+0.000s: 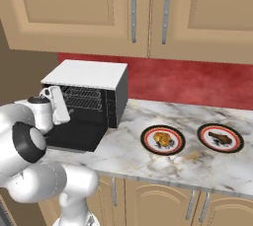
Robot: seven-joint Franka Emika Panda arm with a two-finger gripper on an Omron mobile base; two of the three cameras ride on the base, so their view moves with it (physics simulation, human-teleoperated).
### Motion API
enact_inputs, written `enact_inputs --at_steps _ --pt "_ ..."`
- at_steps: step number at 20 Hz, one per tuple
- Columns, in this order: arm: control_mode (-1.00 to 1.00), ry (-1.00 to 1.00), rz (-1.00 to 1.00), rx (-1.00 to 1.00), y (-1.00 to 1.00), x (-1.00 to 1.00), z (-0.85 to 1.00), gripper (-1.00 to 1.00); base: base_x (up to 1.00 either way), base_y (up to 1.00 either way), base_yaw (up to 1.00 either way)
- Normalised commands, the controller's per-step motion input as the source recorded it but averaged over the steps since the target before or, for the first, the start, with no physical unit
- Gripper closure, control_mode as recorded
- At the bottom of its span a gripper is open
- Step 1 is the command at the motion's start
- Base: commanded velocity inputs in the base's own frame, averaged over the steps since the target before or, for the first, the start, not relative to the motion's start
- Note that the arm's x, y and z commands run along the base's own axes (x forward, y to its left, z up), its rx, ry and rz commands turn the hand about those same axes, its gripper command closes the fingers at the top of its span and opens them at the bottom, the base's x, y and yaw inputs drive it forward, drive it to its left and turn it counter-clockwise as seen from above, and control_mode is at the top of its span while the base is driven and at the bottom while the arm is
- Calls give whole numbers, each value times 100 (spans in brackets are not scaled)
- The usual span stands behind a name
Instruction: Open the toaster oven door. Place the bread on the top rack in the toaster oven and place the chicken drumstick on the bottom rack.
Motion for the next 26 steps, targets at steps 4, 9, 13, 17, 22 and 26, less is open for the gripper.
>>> enact_inputs --at_steps 4,9,13,17,22,26 --pt "-100 -12 1 4 0 33 -2 -100 0 0 0" --pt "-100 -13 0 7 0 15 -3 -100 0 0 0" --pt "-100 -11 0 7 0 17 -1 -100 0 0 0" --pt "-100 -9 0 6 3 22 0 -100 0 0 0" --pt "-100 0 0 0 18 33 -14 -100 0 0 0" --pt "-100 0 0 0 13 24 -11 -100 0 0 0"
